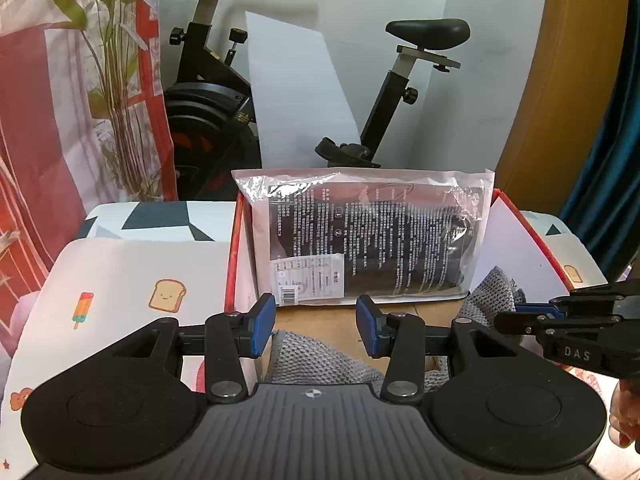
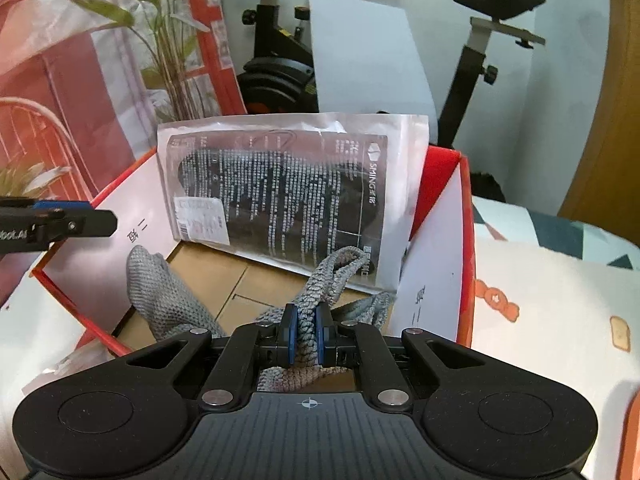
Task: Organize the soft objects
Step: 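Lower the grey cloth into the red box and open both grippers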
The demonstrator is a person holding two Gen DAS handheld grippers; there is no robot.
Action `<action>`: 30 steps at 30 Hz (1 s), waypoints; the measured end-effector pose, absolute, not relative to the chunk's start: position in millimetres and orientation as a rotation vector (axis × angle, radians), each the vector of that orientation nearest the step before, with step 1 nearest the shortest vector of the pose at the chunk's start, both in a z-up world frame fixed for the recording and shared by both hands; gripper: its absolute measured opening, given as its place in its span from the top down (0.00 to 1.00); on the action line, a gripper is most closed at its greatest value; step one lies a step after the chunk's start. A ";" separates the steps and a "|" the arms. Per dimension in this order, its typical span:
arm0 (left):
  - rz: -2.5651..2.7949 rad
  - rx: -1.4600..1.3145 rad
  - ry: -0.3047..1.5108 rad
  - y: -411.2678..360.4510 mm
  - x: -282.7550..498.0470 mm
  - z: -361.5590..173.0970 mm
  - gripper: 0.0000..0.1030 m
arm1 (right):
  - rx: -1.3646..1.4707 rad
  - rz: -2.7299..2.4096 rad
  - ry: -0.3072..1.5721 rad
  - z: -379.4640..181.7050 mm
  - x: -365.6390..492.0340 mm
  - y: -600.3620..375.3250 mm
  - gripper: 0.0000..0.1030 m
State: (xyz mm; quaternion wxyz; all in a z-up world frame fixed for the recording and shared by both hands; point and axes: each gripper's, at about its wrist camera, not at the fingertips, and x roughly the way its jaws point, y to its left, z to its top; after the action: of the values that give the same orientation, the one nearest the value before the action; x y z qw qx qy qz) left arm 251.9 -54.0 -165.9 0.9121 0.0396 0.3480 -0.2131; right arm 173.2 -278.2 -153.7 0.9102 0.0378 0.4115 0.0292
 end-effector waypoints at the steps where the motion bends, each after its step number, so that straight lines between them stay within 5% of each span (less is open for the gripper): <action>1: -0.438 0.082 0.716 -53.3 250.7 -165.2 0.55 | 0.080 0.055 0.850 -153.1 173.2 -278.4 0.92; 19: -0.411 0.097 0.638 -39.9 215.4 -145.4 0.55 | 0.023 -0.027 0.690 -108.9 139.6 -279.2 0.65; 30: -0.390 0.058 0.604 -7.4 171.2 -139.6 0.55 | 0.012 0.013 0.632 -95.0 90.1 -254.6 0.62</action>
State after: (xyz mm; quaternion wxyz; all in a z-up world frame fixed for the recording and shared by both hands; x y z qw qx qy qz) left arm 171.2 -7.4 -139.6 0.9357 0.0283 0.2954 -0.1907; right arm 90.1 -254.6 -95.0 0.9504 0.0060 0.3108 0.0062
